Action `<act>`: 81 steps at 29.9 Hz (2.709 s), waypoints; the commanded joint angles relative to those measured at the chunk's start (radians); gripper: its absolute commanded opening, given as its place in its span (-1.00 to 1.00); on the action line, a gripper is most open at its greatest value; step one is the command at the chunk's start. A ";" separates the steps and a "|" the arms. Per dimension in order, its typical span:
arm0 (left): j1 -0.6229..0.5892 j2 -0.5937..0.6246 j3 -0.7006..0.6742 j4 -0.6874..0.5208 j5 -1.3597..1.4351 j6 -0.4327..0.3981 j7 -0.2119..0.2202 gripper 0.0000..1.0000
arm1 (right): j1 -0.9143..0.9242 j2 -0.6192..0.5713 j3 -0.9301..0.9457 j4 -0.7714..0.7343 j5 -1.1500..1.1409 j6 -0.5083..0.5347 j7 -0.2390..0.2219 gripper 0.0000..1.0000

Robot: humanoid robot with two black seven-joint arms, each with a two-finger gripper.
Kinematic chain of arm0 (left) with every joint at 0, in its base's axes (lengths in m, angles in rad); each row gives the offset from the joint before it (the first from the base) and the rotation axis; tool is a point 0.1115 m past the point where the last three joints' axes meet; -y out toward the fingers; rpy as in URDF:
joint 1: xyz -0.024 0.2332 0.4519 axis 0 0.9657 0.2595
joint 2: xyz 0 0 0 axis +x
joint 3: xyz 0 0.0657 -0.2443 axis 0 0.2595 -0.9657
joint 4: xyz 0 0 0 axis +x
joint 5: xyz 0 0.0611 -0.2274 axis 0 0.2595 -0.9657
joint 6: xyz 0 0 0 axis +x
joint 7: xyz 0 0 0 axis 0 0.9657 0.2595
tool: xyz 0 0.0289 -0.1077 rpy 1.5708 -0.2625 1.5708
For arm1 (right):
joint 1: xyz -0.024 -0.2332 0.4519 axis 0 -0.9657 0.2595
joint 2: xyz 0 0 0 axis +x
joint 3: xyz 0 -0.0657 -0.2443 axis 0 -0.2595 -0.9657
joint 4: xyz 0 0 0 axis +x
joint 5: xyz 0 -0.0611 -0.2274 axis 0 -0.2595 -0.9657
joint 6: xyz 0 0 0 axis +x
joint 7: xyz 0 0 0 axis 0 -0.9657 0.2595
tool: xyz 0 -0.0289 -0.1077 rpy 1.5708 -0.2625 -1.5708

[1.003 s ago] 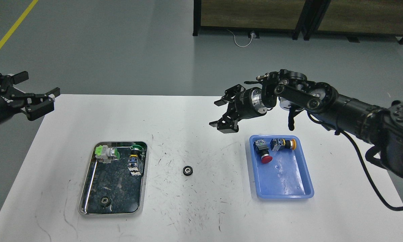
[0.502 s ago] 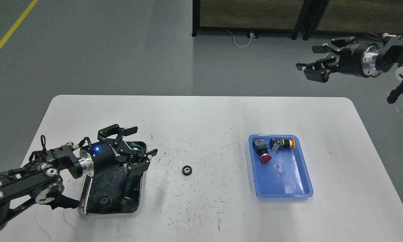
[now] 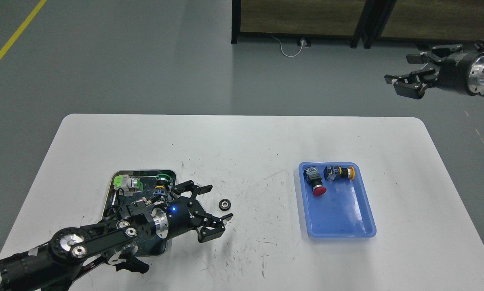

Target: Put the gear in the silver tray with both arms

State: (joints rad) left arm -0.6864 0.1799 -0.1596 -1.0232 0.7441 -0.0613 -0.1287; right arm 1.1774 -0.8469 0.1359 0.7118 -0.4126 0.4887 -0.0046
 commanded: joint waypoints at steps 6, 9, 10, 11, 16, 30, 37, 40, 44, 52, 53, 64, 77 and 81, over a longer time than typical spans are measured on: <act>0.004 -0.059 -0.011 0.117 -0.011 0.005 -0.031 0.96 | -0.004 -0.001 0.001 0.000 0.000 0.000 0.001 0.54; 0.014 -0.080 -0.006 0.129 -0.011 0.023 -0.032 0.96 | -0.013 -0.001 0.004 0.000 0.000 0.000 0.000 0.54; 0.018 -0.089 -0.005 0.133 -0.009 0.031 -0.032 0.96 | -0.018 0.000 0.011 0.000 0.000 0.000 0.000 0.54; 0.019 -0.097 0.000 0.140 -0.009 0.037 -0.032 0.96 | -0.022 0.000 0.016 0.000 0.000 0.000 0.000 0.54; 0.019 -0.143 0.006 0.195 -0.011 0.044 -0.031 0.94 | -0.030 0.000 0.021 0.000 -0.002 0.000 0.000 0.55; 0.033 -0.168 0.012 0.258 -0.048 0.037 -0.028 0.46 | -0.032 0.002 0.021 0.000 -0.003 0.000 0.000 0.55; 0.031 -0.171 0.014 0.256 -0.049 0.037 -0.023 0.11 | -0.032 0.000 0.021 0.001 -0.003 0.000 0.000 0.55; 0.030 -0.171 0.020 0.255 -0.049 0.038 -0.019 -0.01 | -0.035 0.000 0.022 0.001 -0.003 0.000 0.000 0.55; 0.025 -0.172 0.034 0.252 -0.049 0.037 -0.014 -0.29 | -0.036 0.000 0.022 0.001 -0.003 0.000 0.000 0.55; 0.013 -0.172 0.040 0.239 -0.049 0.032 -0.005 -0.64 | -0.038 0.000 0.022 0.001 -0.005 0.000 0.002 0.55; 0.010 -0.172 0.038 0.235 -0.049 0.032 -0.003 -0.64 | -0.039 0.000 0.022 0.001 -0.005 0.000 0.002 0.55; -0.084 0.097 -0.023 0.005 -0.158 0.028 0.017 -0.63 | -0.039 0.015 0.022 0.000 -0.008 0.000 0.005 0.56; 0.063 0.585 -0.018 -0.339 -0.160 0.037 0.018 -0.62 | -0.058 0.098 0.050 -0.041 -0.015 0.000 0.005 0.57; 0.128 0.612 -0.020 -0.330 -0.158 0.037 0.003 -0.62 | -0.059 0.127 0.050 -0.054 -0.015 0.000 0.005 0.57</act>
State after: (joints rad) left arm -0.5973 0.7757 -0.1778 -1.3589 0.5838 -0.0247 -0.1147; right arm 1.1189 -0.7403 0.1855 0.6682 -0.4278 0.4887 0.0002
